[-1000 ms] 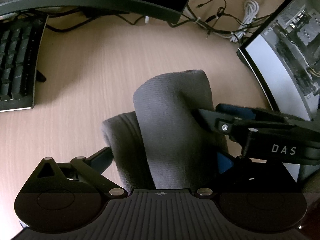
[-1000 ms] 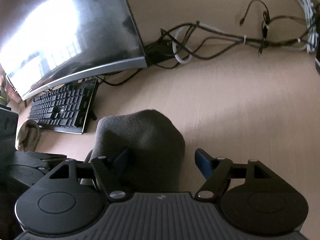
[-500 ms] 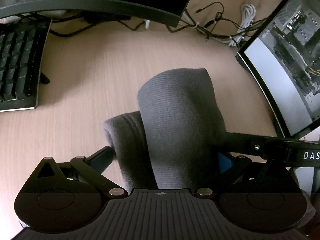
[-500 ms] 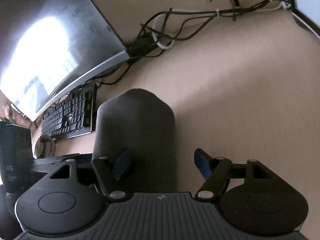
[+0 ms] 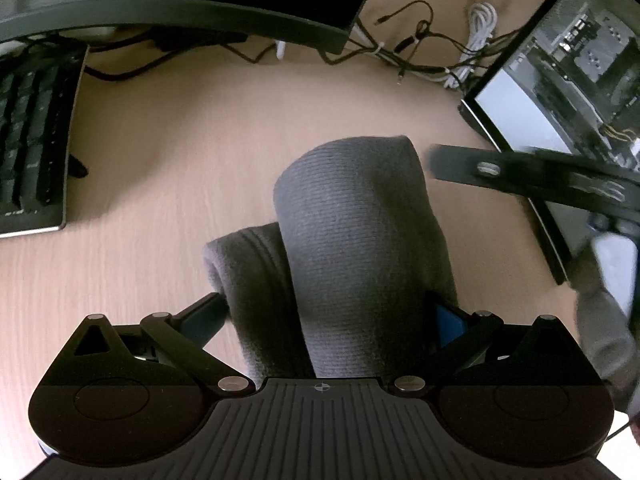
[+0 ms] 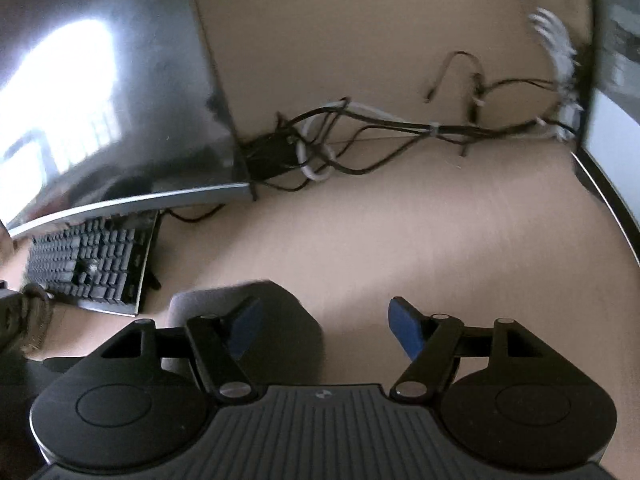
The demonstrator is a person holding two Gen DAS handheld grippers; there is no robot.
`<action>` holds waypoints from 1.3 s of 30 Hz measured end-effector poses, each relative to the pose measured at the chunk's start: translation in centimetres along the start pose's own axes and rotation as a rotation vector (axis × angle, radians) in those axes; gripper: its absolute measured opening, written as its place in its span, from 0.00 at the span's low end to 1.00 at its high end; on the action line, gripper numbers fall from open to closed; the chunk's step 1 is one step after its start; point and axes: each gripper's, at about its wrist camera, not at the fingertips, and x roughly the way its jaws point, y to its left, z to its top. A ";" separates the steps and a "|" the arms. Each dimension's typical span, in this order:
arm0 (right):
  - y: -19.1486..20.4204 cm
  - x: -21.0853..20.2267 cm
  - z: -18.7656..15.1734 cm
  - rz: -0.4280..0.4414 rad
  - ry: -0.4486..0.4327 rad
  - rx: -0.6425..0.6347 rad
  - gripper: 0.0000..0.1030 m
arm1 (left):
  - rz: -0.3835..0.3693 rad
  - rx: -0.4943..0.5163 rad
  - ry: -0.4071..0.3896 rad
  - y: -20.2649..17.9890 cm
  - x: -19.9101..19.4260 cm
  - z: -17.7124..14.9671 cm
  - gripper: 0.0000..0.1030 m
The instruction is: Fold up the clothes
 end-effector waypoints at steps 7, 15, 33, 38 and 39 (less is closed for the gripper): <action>3.8 3.9 -0.9 -0.133 0.045 -0.088 0.72 | -0.033 0.023 0.003 0.5 0.1 0.4 1.00; 2.2 -1.0 -1.8 -0.172 -0.033 0.089 0.77 | -0.058 0.058 0.010 0.7 0.0 0.4 1.00; 5.4 1.5 -2.2 -0.021 0.069 0.032 0.82 | -0.061 0.050 -0.011 0.7 0.0 0.2 1.00; 5.9 2.1 -2.1 -0.054 0.080 0.003 0.92 | -0.076 0.037 -0.027 1.2 -0.2 0.2 1.00; 6.0 2.1 -2.1 -0.060 0.081 -0.002 0.93 | -0.078 0.039 -0.032 1.3 -0.2 0.1 1.00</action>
